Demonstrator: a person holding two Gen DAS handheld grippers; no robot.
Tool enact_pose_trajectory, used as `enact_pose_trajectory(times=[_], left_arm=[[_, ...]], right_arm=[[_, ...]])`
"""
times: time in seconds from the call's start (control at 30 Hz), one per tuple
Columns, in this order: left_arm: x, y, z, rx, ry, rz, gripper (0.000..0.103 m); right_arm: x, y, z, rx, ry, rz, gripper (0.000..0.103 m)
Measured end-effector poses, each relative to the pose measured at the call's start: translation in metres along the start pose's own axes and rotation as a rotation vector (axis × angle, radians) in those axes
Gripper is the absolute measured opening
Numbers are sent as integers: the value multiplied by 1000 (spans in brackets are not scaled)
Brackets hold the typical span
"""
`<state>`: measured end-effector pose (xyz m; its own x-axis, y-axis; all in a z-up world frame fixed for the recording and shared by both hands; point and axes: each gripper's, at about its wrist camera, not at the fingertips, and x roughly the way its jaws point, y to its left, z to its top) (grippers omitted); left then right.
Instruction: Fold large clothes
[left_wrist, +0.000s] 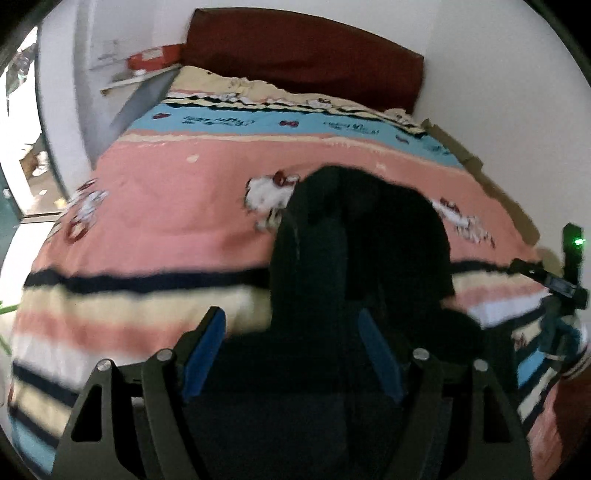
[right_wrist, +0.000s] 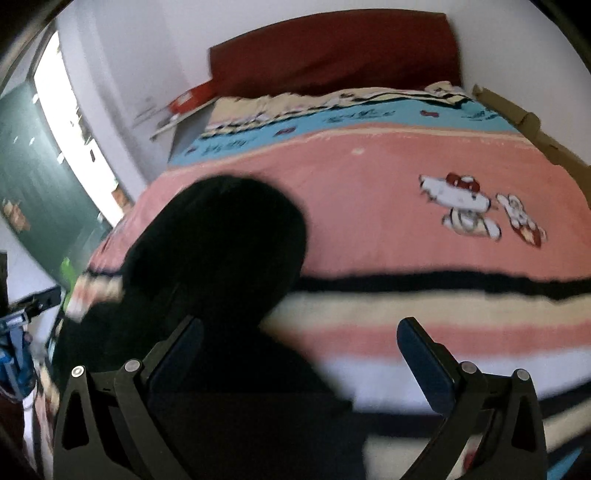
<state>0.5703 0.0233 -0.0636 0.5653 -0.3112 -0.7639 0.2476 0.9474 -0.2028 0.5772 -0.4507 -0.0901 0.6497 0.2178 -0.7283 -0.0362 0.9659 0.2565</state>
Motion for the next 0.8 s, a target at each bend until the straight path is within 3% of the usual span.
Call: enact_pose_trajectory(times=[0.27,0.53,0.8], left_arm=[[118,4,90,-6,69,-120,73],[193,2,117,-34,160,-187,73],[233,-1,122,-39,293,-274,73]], right_arm=[[100,-37,69,146,-32,137,103],[191,-30,94,176,48,176,103],[212,15,117,17,85,230,103]])
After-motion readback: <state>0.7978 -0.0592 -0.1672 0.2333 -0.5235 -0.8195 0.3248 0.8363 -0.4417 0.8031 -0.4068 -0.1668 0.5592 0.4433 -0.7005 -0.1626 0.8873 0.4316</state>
